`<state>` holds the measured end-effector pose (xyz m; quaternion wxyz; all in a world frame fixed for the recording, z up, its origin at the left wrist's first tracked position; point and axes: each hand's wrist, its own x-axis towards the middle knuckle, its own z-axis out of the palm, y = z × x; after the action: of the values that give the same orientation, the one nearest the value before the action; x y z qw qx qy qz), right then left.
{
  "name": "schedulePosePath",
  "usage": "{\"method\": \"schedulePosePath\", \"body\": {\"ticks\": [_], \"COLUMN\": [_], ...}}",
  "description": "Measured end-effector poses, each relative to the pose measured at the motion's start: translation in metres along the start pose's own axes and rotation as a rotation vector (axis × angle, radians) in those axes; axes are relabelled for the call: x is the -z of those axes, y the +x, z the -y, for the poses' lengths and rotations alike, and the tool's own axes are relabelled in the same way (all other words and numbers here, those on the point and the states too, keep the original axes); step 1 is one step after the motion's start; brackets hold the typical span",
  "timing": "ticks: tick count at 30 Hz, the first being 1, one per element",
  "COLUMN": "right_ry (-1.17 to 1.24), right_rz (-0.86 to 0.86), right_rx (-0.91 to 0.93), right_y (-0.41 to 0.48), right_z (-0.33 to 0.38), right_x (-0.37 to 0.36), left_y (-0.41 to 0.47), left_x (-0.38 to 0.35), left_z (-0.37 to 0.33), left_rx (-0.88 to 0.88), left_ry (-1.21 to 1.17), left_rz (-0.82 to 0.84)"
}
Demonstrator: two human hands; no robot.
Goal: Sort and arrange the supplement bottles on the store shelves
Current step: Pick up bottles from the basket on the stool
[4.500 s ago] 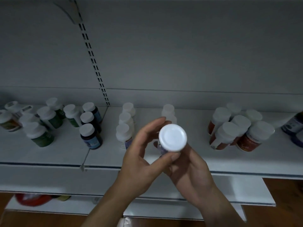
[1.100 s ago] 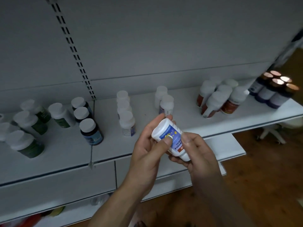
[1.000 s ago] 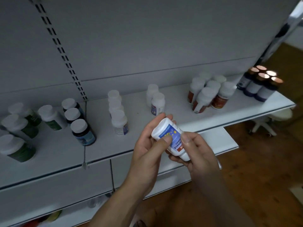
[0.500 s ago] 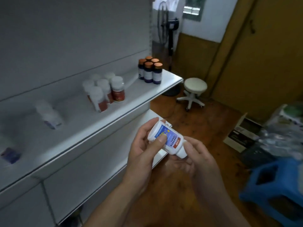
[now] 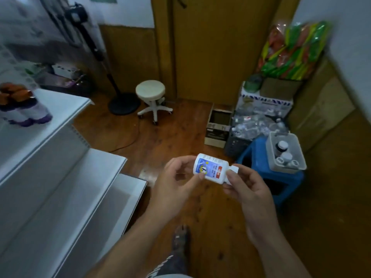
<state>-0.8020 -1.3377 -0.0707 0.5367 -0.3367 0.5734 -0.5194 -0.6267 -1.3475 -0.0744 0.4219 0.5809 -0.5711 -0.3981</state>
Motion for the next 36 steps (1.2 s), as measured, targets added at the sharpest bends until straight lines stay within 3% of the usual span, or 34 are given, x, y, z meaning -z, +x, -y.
{"method": "schedulePosePath", "body": {"ticks": [10, 16, 20, 29, 36], "right_ry": [-0.252, -0.4, -0.604, -1.126, -1.449], "right_rz": [-0.313, -0.498, -0.561, -0.26, 0.075], "right_rx": [-0.05, -0.046, -0.082, -0.135, -0.182], "right_y": [0.157, 0.227, 0.281, 0.472, 0.572], "right_z": [0.012, 0.023, 0.018, -0.032, -0.101], "right_x": [0.089, 0.156, 0.213, 0.343, 0.385], "left_y": [0.178, 0.265, 0.302, 0.362, 0.377], "left_x": [-0.145, -0.238, -0.298, -0.426, -0.491], "left_z": [0.023, 0.019, 0.024, 0.048, 0.072], "left_rx": [-0.012, -0.107, -0.058, 0.214, 0.326], "left_ry": [0.118, 0.298, 0.415, 0.525, 0.526], "left_rz": [0.421, 0.667, 0.721, 0.651, 0.585]}}
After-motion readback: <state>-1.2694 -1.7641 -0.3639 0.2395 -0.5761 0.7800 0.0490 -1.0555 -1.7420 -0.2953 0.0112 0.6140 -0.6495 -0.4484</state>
